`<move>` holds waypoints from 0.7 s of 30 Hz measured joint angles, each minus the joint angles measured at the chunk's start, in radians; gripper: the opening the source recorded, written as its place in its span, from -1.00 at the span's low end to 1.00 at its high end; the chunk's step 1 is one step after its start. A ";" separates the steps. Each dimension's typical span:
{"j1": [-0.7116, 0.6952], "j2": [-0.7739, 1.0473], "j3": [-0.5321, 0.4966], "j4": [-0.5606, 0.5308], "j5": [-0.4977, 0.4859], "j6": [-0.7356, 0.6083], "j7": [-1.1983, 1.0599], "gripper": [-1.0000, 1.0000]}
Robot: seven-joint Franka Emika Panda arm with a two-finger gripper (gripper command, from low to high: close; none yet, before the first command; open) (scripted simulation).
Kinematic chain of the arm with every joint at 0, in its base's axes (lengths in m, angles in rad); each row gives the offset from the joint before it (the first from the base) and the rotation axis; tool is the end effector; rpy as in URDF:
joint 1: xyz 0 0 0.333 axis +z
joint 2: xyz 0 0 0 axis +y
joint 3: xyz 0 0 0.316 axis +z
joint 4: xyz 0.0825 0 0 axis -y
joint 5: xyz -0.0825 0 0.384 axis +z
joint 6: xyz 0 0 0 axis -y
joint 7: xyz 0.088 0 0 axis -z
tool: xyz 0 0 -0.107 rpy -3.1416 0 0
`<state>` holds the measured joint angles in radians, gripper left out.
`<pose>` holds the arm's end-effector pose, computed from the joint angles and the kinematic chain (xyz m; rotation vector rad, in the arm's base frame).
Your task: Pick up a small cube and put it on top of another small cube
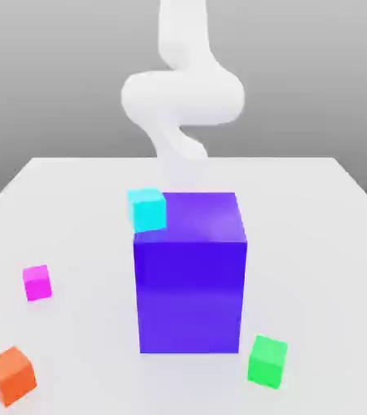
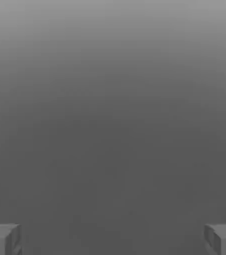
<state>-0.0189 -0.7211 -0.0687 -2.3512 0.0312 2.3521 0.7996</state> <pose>0.3767 -0.0411 0.6615 -2.4070 1.1640 -0.9051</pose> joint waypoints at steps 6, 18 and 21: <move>-0.056 0.224 -0.168 -0.133 0.083 0.138 0.000 0.00; -0.233 0.636 -0.398 -0.389 0.158 0.407 0.060 0.00; -0.333 0.718 -0.453 -0.455 0.090 0.479 0.137 0.00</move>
<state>-0.3521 -0.0030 -0.5213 -2.8062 0.1216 2.8312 0.9365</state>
